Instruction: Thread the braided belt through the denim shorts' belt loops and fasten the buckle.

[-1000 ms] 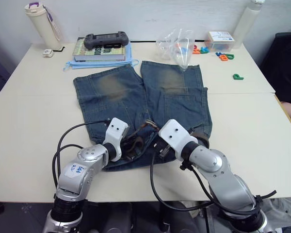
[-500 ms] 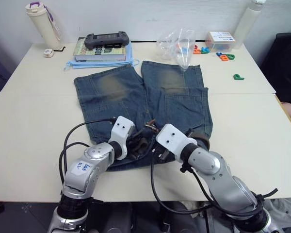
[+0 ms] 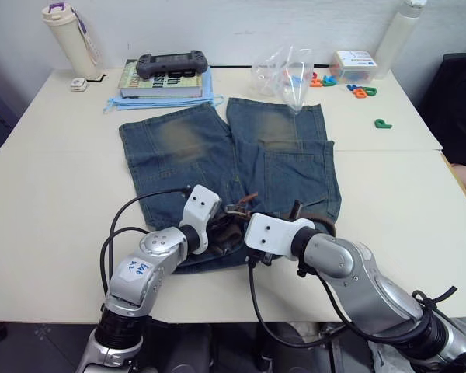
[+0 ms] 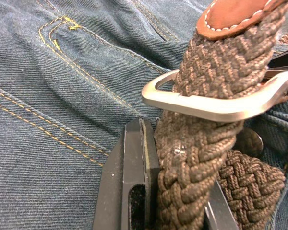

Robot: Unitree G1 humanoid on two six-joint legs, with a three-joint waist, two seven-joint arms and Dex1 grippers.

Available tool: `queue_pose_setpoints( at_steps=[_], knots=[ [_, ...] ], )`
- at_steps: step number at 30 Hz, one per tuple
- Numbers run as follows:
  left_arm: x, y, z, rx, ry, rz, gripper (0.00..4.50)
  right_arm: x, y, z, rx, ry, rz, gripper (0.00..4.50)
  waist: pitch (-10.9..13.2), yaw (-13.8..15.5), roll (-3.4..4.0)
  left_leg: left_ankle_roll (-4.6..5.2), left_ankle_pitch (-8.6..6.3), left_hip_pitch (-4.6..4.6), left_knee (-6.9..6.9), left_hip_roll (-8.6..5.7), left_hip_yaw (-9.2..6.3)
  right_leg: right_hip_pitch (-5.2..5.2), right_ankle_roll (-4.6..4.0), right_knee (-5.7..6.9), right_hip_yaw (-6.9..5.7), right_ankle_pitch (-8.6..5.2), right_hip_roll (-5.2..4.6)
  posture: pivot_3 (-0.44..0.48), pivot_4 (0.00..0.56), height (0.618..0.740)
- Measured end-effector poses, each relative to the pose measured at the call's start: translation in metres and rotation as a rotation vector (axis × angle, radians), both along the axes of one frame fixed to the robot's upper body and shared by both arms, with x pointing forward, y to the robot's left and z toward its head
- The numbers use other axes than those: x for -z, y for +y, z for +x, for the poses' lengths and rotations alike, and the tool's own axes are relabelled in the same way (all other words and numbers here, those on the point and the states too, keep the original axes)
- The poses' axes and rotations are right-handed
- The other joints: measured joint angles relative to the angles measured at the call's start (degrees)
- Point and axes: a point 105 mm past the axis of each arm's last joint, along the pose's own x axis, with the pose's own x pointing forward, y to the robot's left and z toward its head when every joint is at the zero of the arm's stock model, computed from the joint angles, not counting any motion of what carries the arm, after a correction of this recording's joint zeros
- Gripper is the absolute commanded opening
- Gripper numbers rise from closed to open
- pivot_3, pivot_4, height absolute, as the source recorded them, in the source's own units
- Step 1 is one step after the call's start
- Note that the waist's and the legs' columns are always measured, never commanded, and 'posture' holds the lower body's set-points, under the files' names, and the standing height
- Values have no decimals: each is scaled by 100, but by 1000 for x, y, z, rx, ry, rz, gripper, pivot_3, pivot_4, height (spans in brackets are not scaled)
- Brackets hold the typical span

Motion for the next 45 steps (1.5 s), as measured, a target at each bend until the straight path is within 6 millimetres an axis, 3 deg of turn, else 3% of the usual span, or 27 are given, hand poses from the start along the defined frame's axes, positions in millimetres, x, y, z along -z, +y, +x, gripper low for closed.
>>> queue_pose_setpoints(
  at_steps=[1,2,3,6,8,14,20,34,39,42,45],
  knots=[
    [0,0,0,1,-2,0,0,1,0,-1,-1,3,-1,1256,0,1,0,0,0,0,0,0,0,0,0,0,0,0,0,0,150,667],
    [0,-1,0,4,-4,-1,0,3,-1,-2,-6,14,-2,1888,0,2,0,0,0,0,0,0,0,1,0,-1,-1,0,0,0,150,667],
    [0,-1,0,5,-6,-1,0,5,-1,-3,-9,20,-4,2137,0,4,0,0,0,0,0,0,0,1,0,-1,-1,0,0,0,150,667],
    [-1,-2,0,7,-8,-2,0,8,-4,-7,-24,48,-18,3528,0,4,0,0,0,0,2,0,0,2,0,-1,-1,0,0,0,150,667],
    [-1,-2,0,7,-8,-2,0,5,-8,-9,-28,66,-4,3528,0,9,0,0,0,-1,2,0,0,2,0,-1,-1,0,0,0,150,667],
    [0,-2,0,7,-6,-2,0,-34,-26,-1,-7,-20,57,3528,0,9,-1,0,0,-1,3,1,-2,4,1,-4,-5,0,0,0,150,667],
    [2,-3,0,11,3,-6,0,-71,-19,4,-107,-215,24,3528,0,8,-1,0,0,-1,3,0,-1,5,1,-4,-5,0,0,0,150,667],
    [1,-5,0,28,-25,12,0,-37,-12,21,-194,-264,-186,3528,-1,8,-3,1,1,-1,7,1,1,5,1,-4,-4,0,0,0,150,667],
    [0,-5,-1,56,-89,73,0,-35,-10,27,-193,-278,-210,3528,-1,7,-3,0,1,-1,11,1,1,5,0,-1,-4,0,0,0,150,667],
    [-1,-4,-1,69,-127,112,0,-33,-9,28,-190,-269,-221,2646,-1,5,-2,0,1,-1,11,1,1,4,0,0,-4,0,0,0,150,667],
    [-2,-5,0,72,-145,121,0,-32,-6,27,-202,-267,-218,1145,-1,5,-2,0,1,-2,11,1,1,4,1,0,-4,0,0,0,150,667]
  ],
)
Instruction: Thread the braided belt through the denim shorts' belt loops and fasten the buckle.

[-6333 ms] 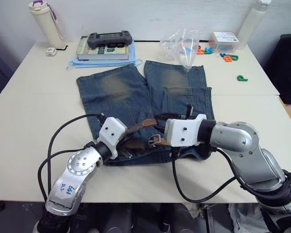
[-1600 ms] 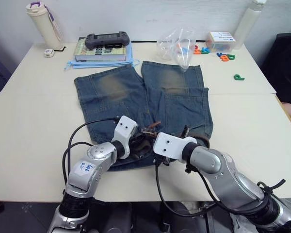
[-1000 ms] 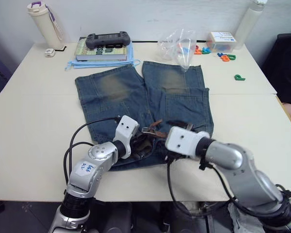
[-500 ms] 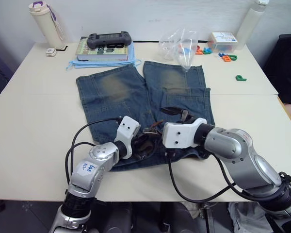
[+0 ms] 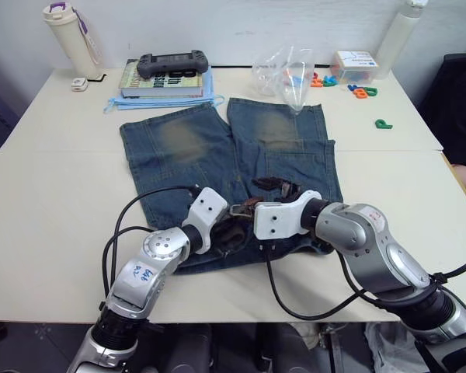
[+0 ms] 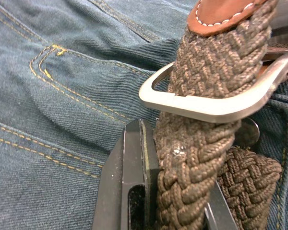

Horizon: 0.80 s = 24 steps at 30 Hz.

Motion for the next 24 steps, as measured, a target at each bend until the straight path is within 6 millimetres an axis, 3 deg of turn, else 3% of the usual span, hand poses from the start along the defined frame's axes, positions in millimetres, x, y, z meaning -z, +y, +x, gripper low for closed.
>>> queue_pose_setpoints(
  at_steps=[2,4,5,11,19,24],
  knots=[
    [-1,1,1,-6,-11,4,0,2,0,0,-1,9,-9,178,0,1,0,0,0,0,0,0,-1,0,0,0,0,0,0,0,150,667],
    [-1,3,3,-14,-19,9,0,5,0,-1,1,17,-12,51,0,0,0,0,0,0,0,0,0,0,0,1,0,0,0,0,150,667],
    [-1,3,3,-15,-21,10,889,6,0,-1,2,19,-11,0,0,-3,0,0,0,0,1,0,0,0,0,2,0,0,0,0,150,667],
    [-7,4,2,12,-49,-23,3349,6,2,-1,7,17,-4,0,0,-6,0,0,0,0,2,0,0,-1,0,2,0,0,0,0,150,667],
    [-15,54,-28,46,34,-272,3349,3,-6,2,55,22,32,0,0,-21,0,-3,2,1,6,7,-1,0,-2,3,-2,-1,1,0,150,667],
    [-11,84,-28,23,48,-260,3349,6,-7,2,60,34,36,0,0,-11,0,-1,1,0,7,4,-1,0,-3,3,-1,-1,0,0,150,667]
  ],
)
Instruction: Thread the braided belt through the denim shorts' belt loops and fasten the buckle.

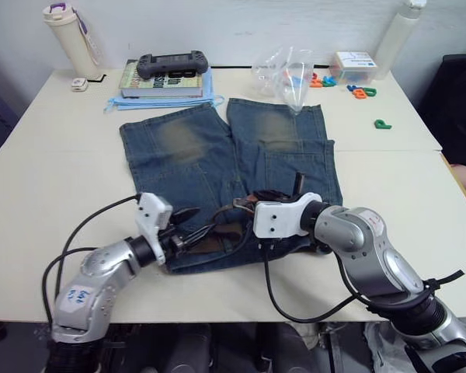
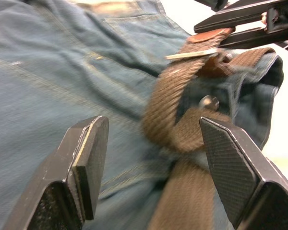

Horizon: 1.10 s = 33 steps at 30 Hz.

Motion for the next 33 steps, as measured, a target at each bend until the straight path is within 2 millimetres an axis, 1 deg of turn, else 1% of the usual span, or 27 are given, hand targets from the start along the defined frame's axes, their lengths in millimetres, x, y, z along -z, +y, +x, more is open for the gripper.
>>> queue_pose_setpoints(
  at_steps=[3,5,8,10,12,15,19,23,33],
  knots=[
    [10,9,6,-35,22,0,3349,2,-1,-1,2,6,2,0,0,1,0,2,-1,-2,0,0,0,-1,0,-1,0,0,0,0,150,667],
    [7,11,11,-50,12,-9,3349,1,-1,-1,3,5,4,0,0,6,0,2,-1,-2,0,0,-1,-1,0,1,-1,0,0,0,150,667],
    [1,18,25,-103,-7,-20,3349,0,0,-2,-1,-1,8,0,-1,5,-3,2,-1,-2,0,0,-1,-1,0,3,-2,0,0,0,150,667],
    [4,23,31,-117,-14,36,3349,-2,-1,-3,1,-7,13,0,-1,-17,-3,2,-1,-1,0,0,3,-4,0,5,1,0,1,0,150,667],
    [8,22,30,-94,-17,90,3349,-3,-3,-3,7,-11,17,0,-1,-29,-3,1,-1,-2,0,0,5,-5,0,6,3,0,2,0,150,667],
    [27,21,21,-20,3,221,3349,-8,-4,-3,10,-25,26,0,-1,-31,-3,1,-2,0,0,2,5,-5,-1,5,5,0,1,0,150,667],
    [29,25,18,32,-52,344,3349,-11,-7,-2,20,-33,33,0,-2,-24,-3,2,-3,2,0,2,5,-4,-2,6,7,-1,1,0,150,667],
    [32,25,17,50,-82,387,3349,-23,-20,2,46,-61,41,0,-3,-12,-3,5,-4,2,0,2,5,-4,-2,5,6,-1,0,0,150,667],
    [33,25,20,64,-104,392,3349,-49,-67,9,65,-118,-16,0,-6,-2,0,10,-7,6,0,3,11,0,-1,7,8,-1,-2,0,150,667]
  ],
)
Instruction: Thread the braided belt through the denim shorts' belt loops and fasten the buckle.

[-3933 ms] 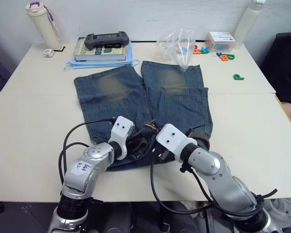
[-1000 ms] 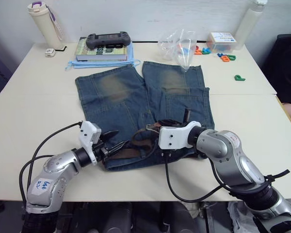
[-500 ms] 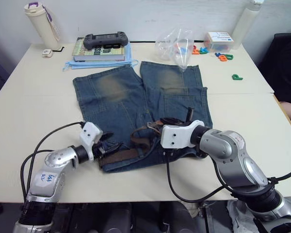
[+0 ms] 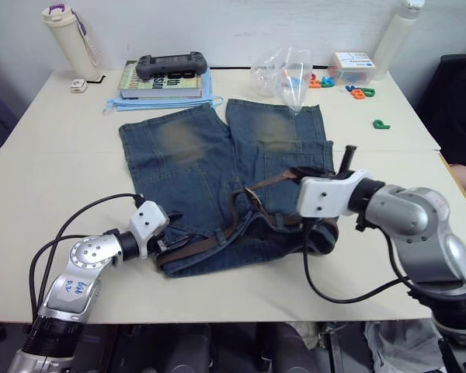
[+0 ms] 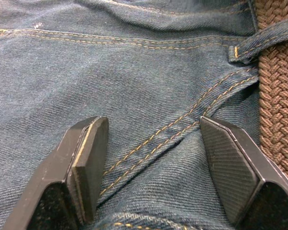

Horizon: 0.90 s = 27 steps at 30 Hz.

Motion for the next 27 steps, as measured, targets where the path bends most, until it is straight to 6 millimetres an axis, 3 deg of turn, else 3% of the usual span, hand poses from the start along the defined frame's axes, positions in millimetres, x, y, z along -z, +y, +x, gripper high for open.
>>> queue_pose_setpoints(
  at_steps=[10,15,23,27],
  knots=[
    [1,-2,0,5,-2,0,3349,-13,-42,14,96,-7,-31,0,-5,7,7,3,-1,1,0,0,5,1,0,0,4,0,-3,0,150,667],
    [1,-2,0,4,-4,1,3349,-17,-49,19,125,-17,-22,0,-6,8,7,3,-1,0,0,0,5,1,0,0,4,0,-4,0,150,667],
    [0,-3,0,3,-9,3,3349,-27,-34,15,64,-47,28,0,-6,8,7,3,-1,0,0,0,4,1,0,-1,3,0,-4,0,150,667],
    [-4,-3,2,-4,-26,-7,3349,-30,-15,9,-4,-62,64,0,-6,3,7,2,0,0,0,1,4,0,0,1,3,0,-3,0,150,667]
  ],
)
